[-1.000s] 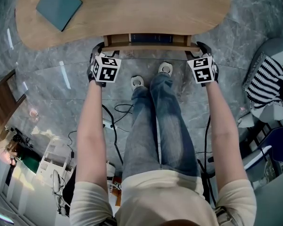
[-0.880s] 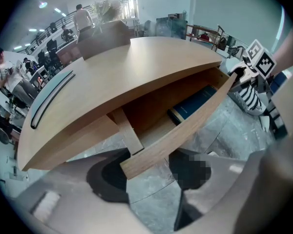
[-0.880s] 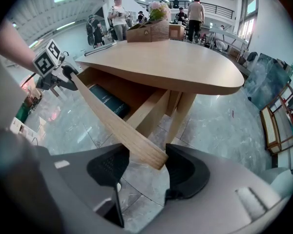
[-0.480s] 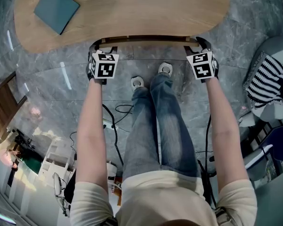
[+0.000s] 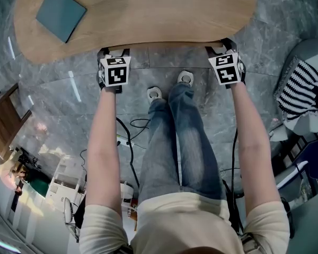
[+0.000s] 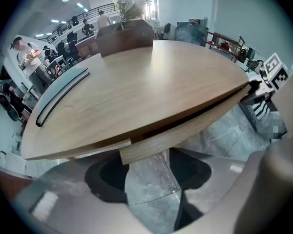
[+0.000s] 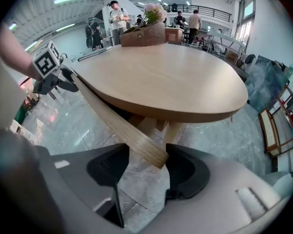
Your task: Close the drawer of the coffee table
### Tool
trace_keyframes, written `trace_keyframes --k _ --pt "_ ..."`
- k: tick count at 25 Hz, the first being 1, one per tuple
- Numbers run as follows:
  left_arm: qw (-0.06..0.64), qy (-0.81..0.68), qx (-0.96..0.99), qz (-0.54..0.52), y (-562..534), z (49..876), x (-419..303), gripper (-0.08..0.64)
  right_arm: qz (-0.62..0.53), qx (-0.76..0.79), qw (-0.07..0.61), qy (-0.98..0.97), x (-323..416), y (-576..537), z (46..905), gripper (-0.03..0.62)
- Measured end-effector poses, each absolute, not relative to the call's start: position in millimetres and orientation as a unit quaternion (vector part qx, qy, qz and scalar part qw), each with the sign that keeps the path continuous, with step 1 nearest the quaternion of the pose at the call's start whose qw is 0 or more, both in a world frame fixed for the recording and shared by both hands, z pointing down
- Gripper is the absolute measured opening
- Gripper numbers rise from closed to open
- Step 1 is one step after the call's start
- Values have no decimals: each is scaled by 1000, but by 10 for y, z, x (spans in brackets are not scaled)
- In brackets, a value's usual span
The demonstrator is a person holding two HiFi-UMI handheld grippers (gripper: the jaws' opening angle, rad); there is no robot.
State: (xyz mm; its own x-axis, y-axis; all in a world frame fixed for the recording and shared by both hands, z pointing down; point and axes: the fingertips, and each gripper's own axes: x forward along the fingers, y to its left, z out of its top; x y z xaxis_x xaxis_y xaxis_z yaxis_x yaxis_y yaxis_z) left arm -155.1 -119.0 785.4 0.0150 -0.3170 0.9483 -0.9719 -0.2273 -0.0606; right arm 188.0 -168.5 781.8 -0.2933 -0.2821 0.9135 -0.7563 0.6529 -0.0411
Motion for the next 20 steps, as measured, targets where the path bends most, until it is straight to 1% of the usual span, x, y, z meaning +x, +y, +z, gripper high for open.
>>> trace_keyframes --k 8,17,20 --pt "371 -573 590 431 -1374 7822 -1592 253 239 346 486 -766 1847 -1866 7811 236" --pt "365 -580 593 422 -1403 7804 -1590 252 230 356 485 -765 1851 -1897 7813 242" --pt "367 -590 591 410 -1396 7805 -1598 252 238 379 474 -758 1876 -1887 7808 247"
